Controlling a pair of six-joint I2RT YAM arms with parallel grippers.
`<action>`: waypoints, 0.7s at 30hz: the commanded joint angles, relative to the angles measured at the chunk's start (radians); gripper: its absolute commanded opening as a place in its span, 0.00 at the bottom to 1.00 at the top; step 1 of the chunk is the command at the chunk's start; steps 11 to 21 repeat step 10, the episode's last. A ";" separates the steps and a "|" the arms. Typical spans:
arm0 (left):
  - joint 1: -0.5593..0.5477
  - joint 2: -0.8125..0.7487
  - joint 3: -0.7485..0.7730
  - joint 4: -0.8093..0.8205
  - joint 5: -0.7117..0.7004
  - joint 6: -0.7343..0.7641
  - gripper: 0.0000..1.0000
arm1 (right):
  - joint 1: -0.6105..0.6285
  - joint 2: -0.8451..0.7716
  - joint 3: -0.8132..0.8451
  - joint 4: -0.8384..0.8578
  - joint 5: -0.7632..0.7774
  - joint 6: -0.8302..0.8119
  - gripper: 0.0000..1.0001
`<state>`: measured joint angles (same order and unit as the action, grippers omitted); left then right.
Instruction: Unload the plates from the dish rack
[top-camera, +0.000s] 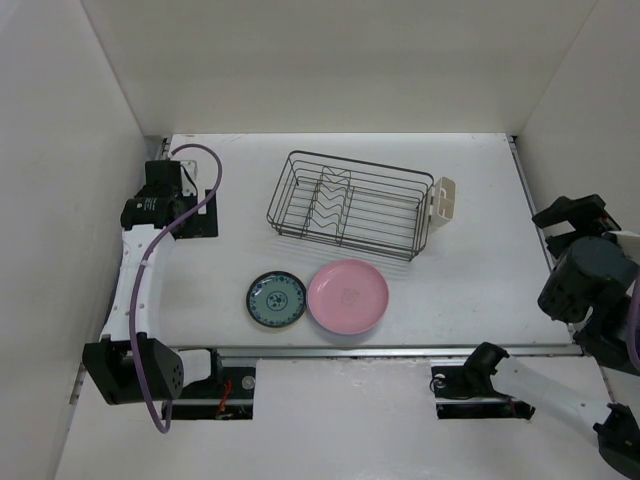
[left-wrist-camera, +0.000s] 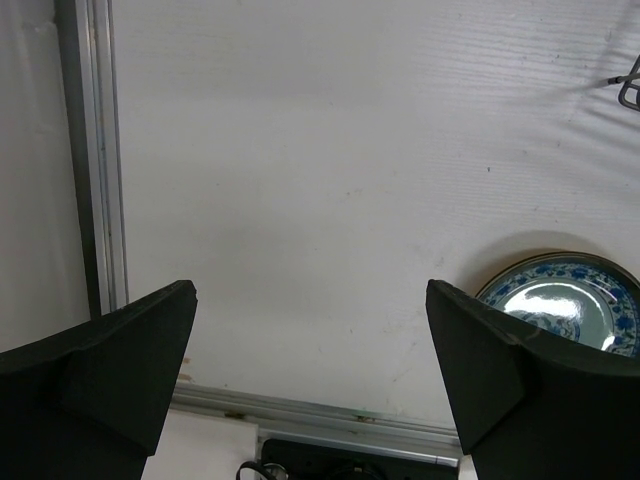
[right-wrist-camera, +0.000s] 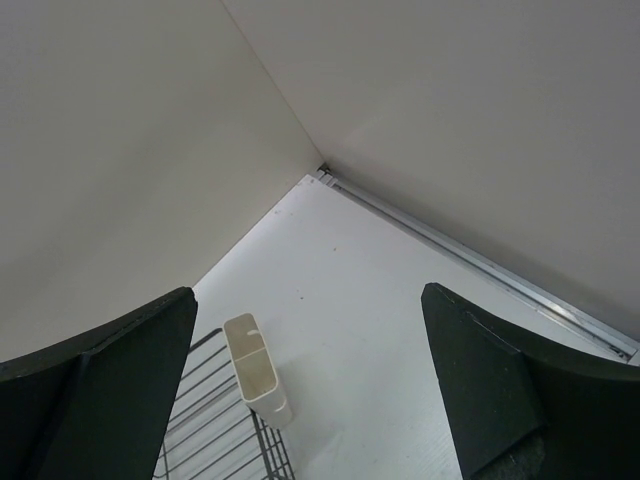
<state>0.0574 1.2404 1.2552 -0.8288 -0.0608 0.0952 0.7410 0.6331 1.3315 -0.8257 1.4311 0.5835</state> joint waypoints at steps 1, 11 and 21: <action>0.002 -0.036 -0.019 0.011 0.009 -0.009 0.99 | 0.003 0.028 0.003 0.013 -0.032 -0.016 1.00; 0.002 -0.045 -0.019 0.011 0.009 -0.009 0.99 | 0.003 0.062 -0.015 0.033 -0.074 -0.028 1.00; 0.002 -0.045 -0.019 0.011 0.009 -0.009 0.99 | 0.003 0.062 -0.015 0.033 -0.074 -0.028 1.00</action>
